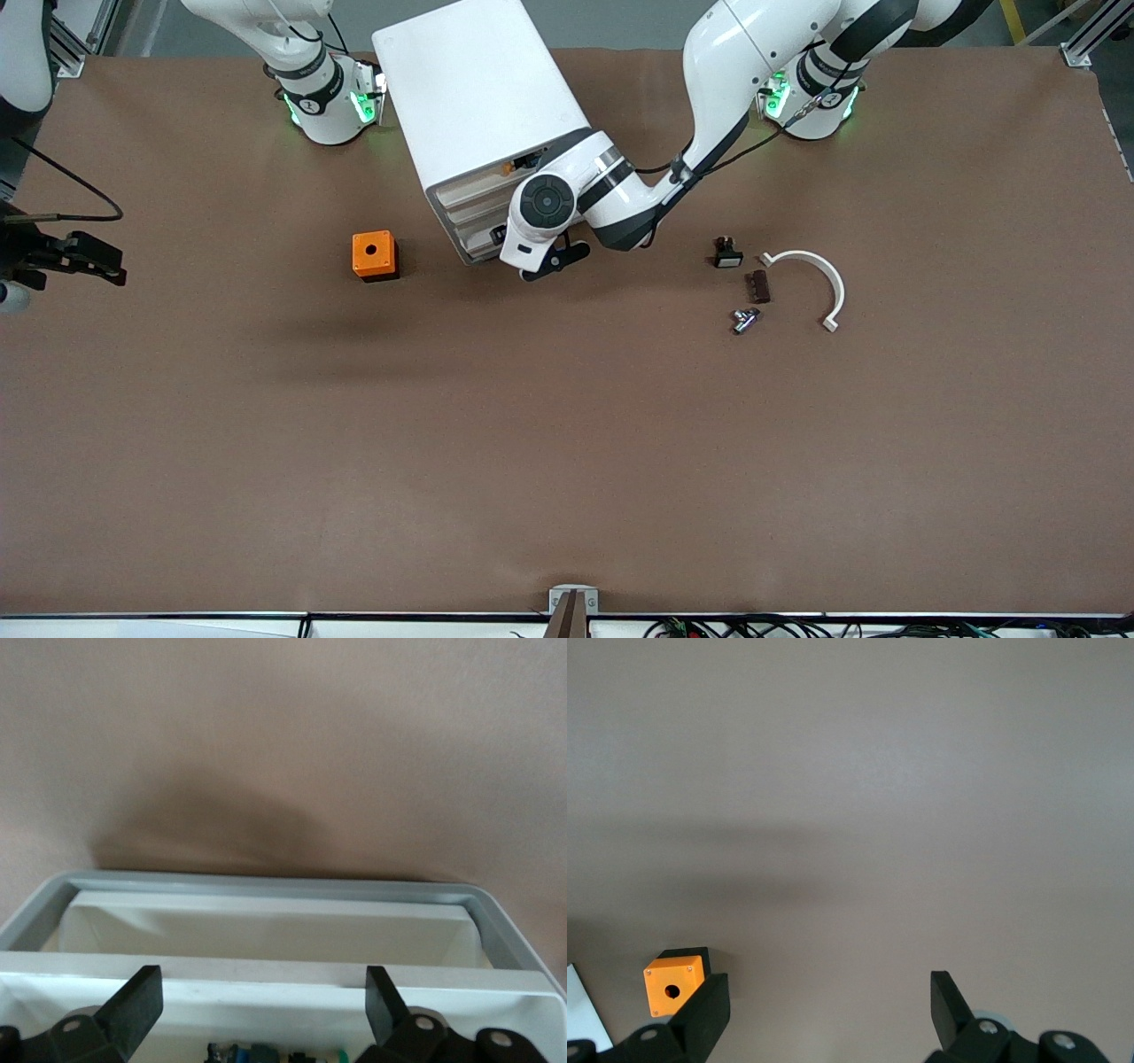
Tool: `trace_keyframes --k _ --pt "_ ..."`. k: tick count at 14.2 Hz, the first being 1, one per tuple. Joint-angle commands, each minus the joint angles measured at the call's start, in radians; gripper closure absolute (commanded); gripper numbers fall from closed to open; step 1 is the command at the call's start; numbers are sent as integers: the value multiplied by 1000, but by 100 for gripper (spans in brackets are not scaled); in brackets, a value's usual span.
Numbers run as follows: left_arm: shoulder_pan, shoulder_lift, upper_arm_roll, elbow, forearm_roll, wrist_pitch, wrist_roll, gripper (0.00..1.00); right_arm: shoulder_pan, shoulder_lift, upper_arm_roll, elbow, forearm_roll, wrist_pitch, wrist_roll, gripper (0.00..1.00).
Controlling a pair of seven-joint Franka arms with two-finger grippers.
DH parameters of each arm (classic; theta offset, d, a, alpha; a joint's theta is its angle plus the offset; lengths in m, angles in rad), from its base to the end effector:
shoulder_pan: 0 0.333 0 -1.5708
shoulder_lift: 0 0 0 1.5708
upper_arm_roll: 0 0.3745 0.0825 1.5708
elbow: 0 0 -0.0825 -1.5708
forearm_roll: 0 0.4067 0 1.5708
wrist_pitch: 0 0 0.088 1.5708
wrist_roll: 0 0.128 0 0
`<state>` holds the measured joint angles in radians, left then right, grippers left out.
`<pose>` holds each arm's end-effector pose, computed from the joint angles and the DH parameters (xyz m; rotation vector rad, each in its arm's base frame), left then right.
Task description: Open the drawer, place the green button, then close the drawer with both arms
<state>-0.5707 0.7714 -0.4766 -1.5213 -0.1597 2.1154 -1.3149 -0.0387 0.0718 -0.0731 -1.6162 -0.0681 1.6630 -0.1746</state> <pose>0.4207 -0.6238 0.2484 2.8998 0.6820 -0.7112 0.6029 -0.0743 0.6053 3.0706 0.1076 -0.0537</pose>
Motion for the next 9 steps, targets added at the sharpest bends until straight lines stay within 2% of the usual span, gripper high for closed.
trace_keyframes --k 1,6,9 --pt "-6 16 -5 0 -55 28 2 0 -55 -10 19 -11 36 3 -26 0" --pt "-15 8 -7 -2 -87 26 3 0 -56 -10 19 -11 37 4 -26 0" --pt "15 -3 1 7 -86 20 -6 0 -55 -9 19 -10 50 9 -25 0"
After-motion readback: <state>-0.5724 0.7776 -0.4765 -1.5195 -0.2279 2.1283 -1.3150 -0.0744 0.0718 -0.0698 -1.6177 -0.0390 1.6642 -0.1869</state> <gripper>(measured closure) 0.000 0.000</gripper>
